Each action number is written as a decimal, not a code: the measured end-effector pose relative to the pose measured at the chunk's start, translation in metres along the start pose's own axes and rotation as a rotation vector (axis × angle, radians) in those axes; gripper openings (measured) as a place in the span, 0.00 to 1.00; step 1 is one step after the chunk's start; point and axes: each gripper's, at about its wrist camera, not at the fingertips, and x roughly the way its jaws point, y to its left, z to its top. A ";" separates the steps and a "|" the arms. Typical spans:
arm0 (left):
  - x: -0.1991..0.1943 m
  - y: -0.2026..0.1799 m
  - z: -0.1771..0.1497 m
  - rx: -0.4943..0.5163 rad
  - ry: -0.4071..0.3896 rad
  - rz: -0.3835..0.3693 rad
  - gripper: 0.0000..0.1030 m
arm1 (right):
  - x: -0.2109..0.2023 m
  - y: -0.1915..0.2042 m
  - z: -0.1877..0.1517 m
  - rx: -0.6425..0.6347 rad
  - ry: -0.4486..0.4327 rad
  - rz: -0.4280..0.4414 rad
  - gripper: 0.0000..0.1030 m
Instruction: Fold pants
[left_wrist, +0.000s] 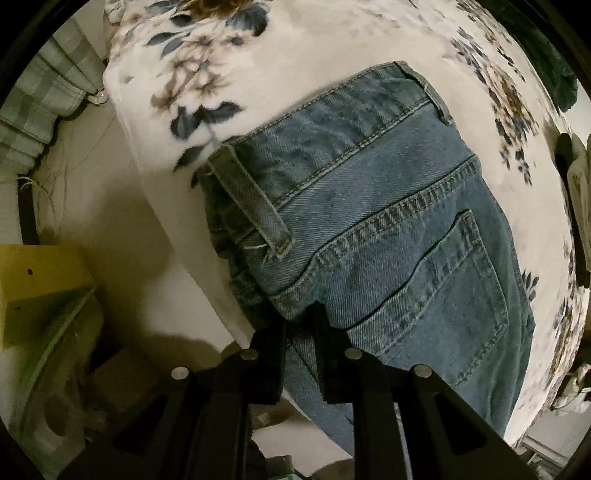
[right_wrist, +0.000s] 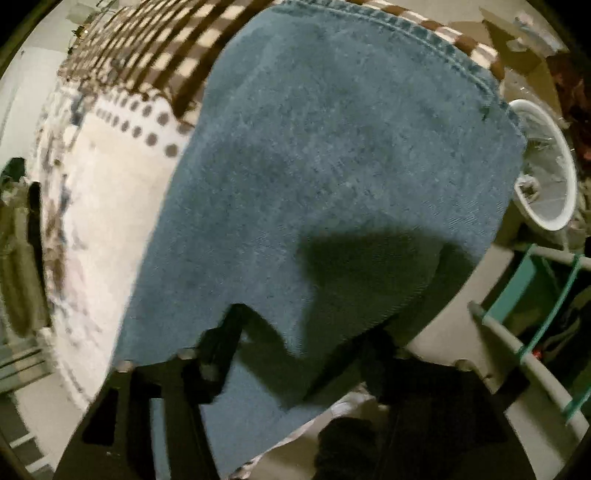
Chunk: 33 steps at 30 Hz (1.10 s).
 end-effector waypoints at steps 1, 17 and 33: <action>-0.002 -0.002 -0.003 -0.001 -0.007 0.004 0.10 | -0.002 0.000 -0.002 -0.005 -0.011 -0.015 0.11; -0.022 -0.001 0.004 0.024 0.020 0.024 0.08 | -0.032 -0.011 -0.031 -0.074 0.019 -0.048 0.05; -0.073 -0.124 -0.091 0.455 -0.153 0.050 0.71 | -0.093 -0.051 0.031 -0.063 -0.160 -0.065 0.64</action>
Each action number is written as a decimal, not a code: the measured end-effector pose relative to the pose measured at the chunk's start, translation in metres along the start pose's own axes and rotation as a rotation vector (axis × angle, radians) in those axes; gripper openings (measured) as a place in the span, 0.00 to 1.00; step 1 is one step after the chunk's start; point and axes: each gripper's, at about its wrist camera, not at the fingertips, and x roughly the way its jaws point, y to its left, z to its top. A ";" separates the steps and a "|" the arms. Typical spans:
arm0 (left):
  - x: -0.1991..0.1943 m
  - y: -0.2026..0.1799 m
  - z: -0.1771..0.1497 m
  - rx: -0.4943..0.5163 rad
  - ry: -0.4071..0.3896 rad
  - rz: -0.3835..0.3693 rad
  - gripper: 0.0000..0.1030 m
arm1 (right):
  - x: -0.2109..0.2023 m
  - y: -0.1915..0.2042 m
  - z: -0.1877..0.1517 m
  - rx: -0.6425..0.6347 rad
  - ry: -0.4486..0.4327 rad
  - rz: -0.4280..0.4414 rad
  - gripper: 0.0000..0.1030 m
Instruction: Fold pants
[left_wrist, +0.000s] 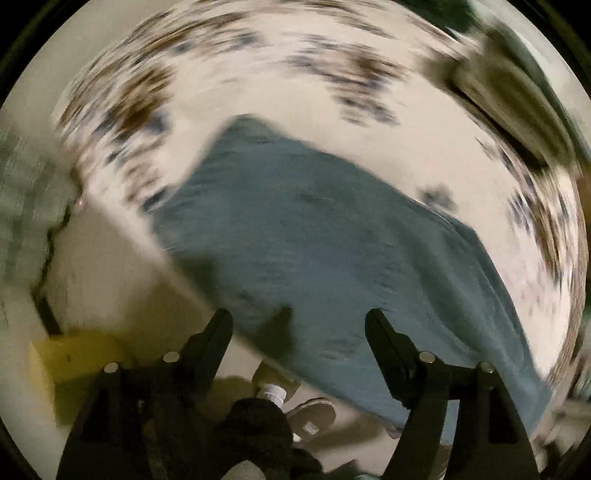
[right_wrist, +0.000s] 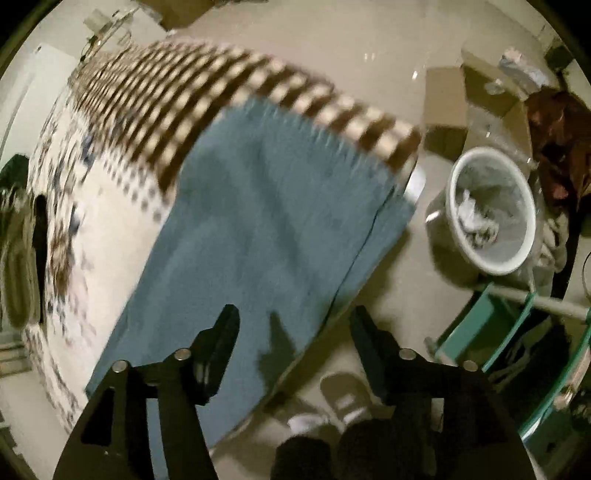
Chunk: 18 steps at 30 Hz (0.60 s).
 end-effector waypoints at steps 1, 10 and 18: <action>0.004 -0.020 0.000 0.045 -0.003 -0.015 0.71 | 0.000 0.005 0.008 -0.021 -0.006 -0.003 0.64; 0.043 -0.175 -0.012 0.413 0.000 -0.012 0.71 | 0.040 0.161 0.011 -0.280 0.248 0.107 0.64; 0.083 -0.162 -0.003 0.391 0.038 0.093 0.71 | 0.129 0.242 -0.055 -0.105 0.536 0.151 0.57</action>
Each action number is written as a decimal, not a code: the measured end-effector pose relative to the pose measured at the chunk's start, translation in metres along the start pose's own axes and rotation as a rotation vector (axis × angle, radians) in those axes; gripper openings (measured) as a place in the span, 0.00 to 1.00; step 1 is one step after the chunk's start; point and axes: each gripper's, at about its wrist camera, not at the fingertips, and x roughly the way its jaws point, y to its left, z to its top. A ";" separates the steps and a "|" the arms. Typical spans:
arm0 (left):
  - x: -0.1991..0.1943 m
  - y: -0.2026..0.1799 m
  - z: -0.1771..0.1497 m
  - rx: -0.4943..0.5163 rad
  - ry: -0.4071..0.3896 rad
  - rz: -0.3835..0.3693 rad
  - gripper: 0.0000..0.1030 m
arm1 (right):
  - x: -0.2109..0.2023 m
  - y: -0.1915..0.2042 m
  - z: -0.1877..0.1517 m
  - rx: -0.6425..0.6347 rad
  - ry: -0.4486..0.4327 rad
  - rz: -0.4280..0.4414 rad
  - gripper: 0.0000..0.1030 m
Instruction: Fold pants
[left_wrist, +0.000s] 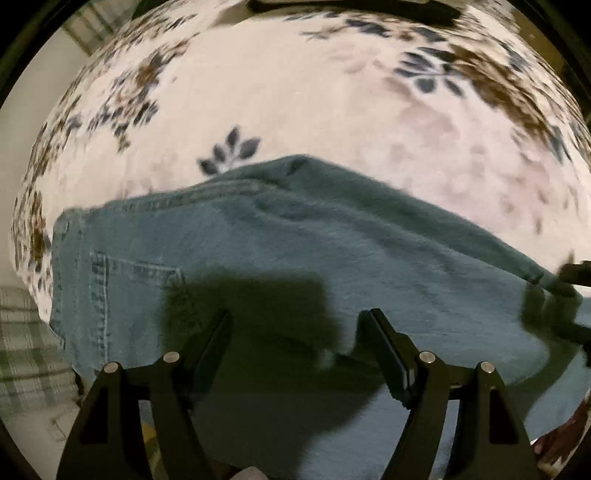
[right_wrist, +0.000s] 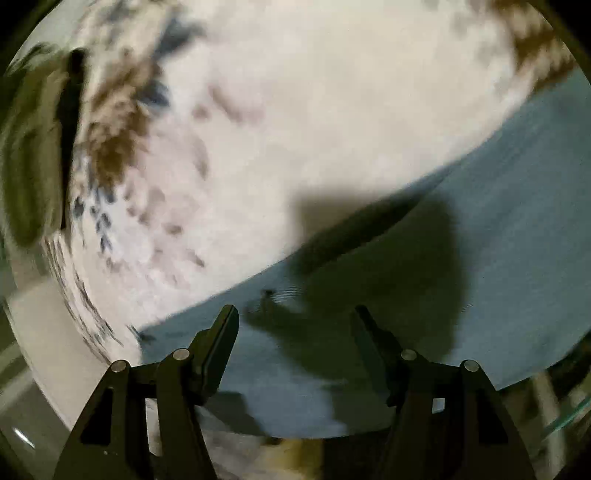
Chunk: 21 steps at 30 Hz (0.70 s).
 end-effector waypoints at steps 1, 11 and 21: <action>0.002 0.005 0.000 -0.011 0.007 0.000 0.71 | 0.008 -0.002 -0.001 0.032 0.005 0.003 0.44; 0.012 0.052 -0.004 -0.068 0.044 -0.035 0.71 | -0.031 0.031 -0.021 0.018 -0.203 -0.008 0.03; 0.025 0.091 -0.013 -0.076 0.086 -0.072 0.71 | -0.034 0.013 -0.018 0.028 -0.179 0.073 0.44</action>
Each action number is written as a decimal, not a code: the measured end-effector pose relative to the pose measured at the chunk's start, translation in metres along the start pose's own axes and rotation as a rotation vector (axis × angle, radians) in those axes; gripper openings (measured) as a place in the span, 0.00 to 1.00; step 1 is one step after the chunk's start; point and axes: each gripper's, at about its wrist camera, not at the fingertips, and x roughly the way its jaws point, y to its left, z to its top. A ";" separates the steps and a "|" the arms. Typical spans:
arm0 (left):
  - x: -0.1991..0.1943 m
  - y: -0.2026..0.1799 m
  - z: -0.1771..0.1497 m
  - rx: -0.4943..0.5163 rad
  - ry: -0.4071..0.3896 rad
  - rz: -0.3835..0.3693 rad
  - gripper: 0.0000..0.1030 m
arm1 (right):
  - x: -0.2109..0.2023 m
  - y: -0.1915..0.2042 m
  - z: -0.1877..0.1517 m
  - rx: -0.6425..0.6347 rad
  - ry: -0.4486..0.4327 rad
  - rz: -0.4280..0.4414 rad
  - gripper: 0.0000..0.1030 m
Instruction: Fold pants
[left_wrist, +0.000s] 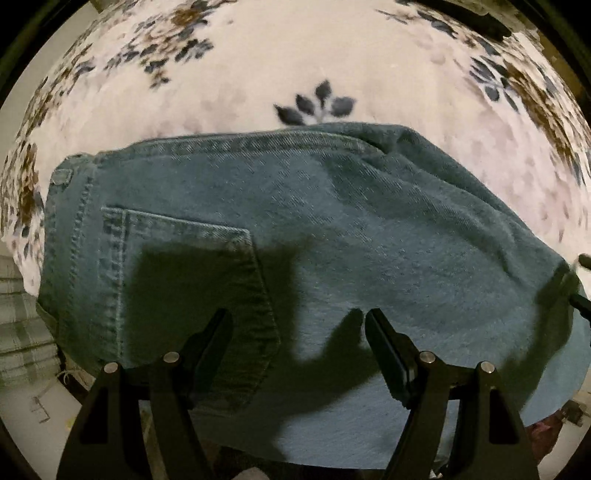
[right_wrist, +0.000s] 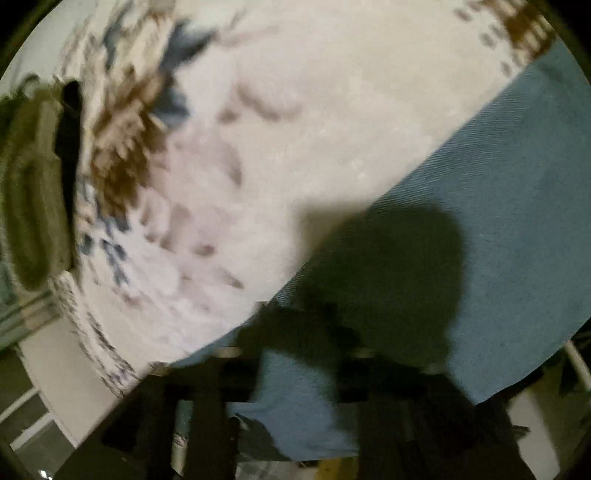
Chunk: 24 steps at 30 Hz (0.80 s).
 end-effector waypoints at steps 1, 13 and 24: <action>-0.002 0.002 0.000 0.002 0.000 -0.005 0.71 | 0.001 0.003 -0.007 -0.005 0.007 0.032 0.44; -0.037 -0.088 0.008 0.198 -0.036 -0.129 0.71 | -0.132 -0.151 -0.018 0.088 -0.366 -0.151 0.68; 0.018 -0.198 -0.016 0.391 0.030 -0.071 0.74 | -0.161 -0.386 0.031 0.441 -0.430 0.079 0.68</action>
